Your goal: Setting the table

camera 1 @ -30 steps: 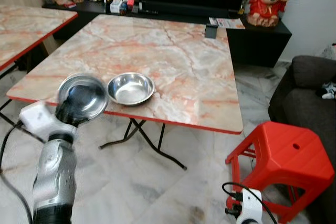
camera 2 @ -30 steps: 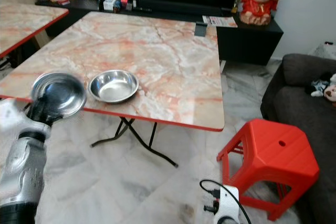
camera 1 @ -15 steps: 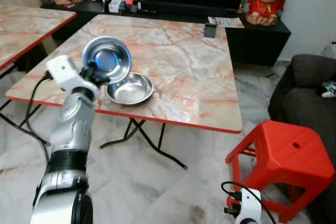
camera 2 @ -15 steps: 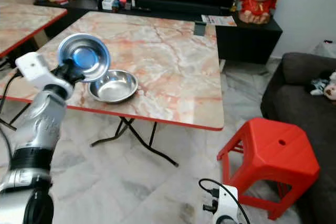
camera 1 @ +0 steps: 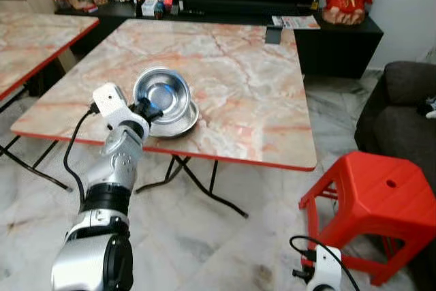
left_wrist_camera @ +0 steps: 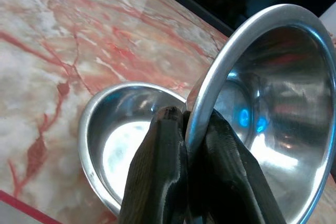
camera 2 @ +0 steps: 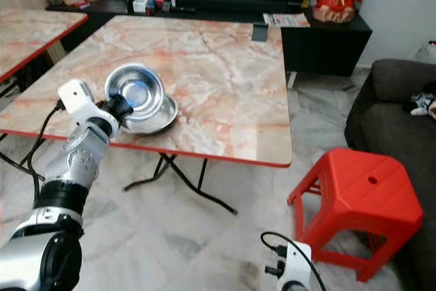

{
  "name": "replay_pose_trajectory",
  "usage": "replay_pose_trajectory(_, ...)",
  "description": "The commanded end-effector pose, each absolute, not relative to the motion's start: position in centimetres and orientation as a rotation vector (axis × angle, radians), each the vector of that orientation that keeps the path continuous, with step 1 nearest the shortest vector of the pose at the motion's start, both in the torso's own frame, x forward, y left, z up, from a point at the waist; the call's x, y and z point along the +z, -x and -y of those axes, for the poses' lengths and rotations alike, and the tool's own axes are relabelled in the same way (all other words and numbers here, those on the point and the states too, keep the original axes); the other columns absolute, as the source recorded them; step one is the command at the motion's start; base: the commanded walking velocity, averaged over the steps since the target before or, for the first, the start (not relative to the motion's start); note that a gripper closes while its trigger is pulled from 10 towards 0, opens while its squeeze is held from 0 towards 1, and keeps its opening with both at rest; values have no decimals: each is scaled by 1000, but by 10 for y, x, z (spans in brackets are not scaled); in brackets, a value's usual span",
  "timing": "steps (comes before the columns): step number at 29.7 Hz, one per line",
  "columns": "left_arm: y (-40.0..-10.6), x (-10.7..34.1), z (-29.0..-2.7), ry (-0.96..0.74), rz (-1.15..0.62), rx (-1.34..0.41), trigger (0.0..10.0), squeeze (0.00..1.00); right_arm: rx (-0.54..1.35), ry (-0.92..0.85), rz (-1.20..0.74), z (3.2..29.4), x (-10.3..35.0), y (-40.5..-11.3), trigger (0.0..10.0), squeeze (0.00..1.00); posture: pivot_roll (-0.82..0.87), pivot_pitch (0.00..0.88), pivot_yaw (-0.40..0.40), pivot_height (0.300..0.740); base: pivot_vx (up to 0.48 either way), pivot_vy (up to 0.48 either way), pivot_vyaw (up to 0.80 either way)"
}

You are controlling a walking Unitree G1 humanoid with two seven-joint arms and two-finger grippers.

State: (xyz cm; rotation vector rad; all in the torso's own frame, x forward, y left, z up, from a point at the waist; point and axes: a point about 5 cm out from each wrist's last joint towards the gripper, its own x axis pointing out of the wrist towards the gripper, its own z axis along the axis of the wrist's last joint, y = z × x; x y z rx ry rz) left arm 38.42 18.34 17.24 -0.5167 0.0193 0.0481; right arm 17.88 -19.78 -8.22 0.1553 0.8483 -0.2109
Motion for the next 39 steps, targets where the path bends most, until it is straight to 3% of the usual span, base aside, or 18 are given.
replay_pose_trajectory(1,-383,170,-184,516,-22,51,10000,0,-214,-154,-849,198,-82,-180,10000,0,-17,0,-1,740,300,0,0)
replay_pose_trajectory(33,-381,181,-181,523,38,22,10000,0,-206,-156,-853,196,-82,-179,10000,0,-12,0,-8,740,313,0,0)
replay_pose_trajectory(39,-375,174,-184,505,-14,19,10000,0,-205,-156,-856,196,-83,-179,10000,0,-9,0,-10,740,0,0,0)
